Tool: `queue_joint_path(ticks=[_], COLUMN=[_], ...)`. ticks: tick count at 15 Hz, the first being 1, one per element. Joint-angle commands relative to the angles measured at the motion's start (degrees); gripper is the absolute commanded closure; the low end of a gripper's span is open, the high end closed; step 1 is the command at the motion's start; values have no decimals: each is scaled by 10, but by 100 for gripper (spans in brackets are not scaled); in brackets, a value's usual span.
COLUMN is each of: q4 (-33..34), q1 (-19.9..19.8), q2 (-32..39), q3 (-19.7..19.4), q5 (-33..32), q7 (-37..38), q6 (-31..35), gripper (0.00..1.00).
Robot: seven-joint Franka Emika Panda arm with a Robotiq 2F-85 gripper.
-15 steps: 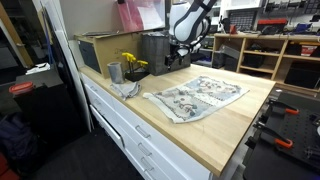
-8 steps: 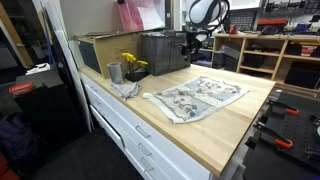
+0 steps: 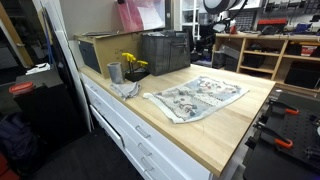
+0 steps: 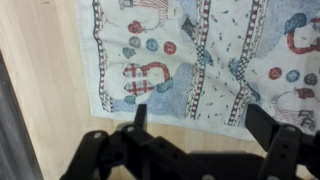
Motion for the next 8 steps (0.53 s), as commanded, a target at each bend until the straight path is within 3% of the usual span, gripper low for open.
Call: queue_joint_path(ticks=[1,8], q4=[-40,-63], q1=[-11,-13], q2=[-55,-106], q3=[8,10], q5=[-10,-5], q7=[-11,-16], q6=[-33,-84], gripper=[0,0])
